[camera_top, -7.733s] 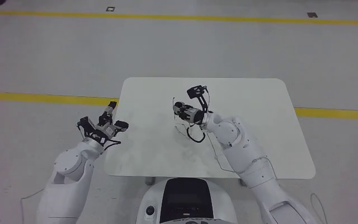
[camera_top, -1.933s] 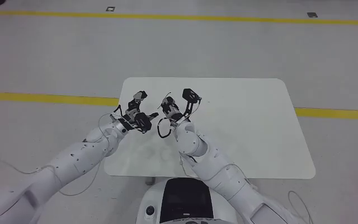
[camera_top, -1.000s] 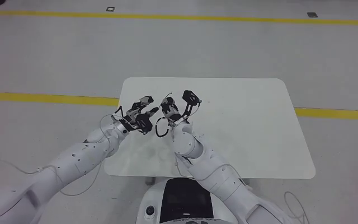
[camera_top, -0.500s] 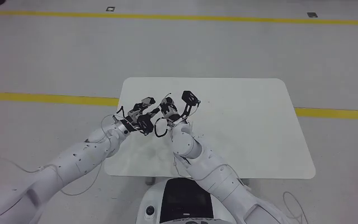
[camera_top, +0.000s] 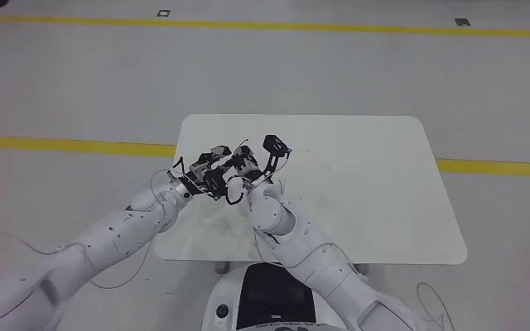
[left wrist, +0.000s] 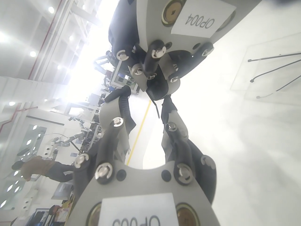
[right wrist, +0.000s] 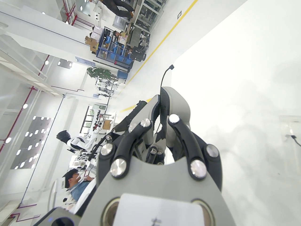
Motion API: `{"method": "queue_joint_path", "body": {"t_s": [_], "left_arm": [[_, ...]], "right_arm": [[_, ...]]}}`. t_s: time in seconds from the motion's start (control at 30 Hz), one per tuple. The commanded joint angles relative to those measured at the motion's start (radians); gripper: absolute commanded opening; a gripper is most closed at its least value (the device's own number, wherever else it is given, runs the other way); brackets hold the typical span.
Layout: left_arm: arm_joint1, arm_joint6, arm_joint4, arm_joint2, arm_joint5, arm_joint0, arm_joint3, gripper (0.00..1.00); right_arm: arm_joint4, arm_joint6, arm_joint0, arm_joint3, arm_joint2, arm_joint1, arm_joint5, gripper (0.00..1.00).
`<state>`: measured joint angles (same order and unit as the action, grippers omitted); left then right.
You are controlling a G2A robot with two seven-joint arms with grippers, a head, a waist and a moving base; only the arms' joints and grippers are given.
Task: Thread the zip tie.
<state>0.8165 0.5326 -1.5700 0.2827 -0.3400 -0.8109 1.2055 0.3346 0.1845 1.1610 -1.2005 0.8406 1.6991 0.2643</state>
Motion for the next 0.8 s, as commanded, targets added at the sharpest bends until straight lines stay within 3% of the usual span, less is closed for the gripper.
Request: {"method": "queue_joint_path", "body": {"t_s": [0.0,0.77], "left_arm": [[0.000,0.000,0.000,-0.002,0.000,0.001,-0.001,0.27],[0.004,-0.005,0.000,-0.011,0.000,0.008,-0.007,0.16]], "right_arm": [[0.002,-0.001,0.001,0.000,0.002,0.001,0.000,0.00],[0.042,-0.015,0.022,-0.014,0.034,0.011,0.001,0.00]]}}
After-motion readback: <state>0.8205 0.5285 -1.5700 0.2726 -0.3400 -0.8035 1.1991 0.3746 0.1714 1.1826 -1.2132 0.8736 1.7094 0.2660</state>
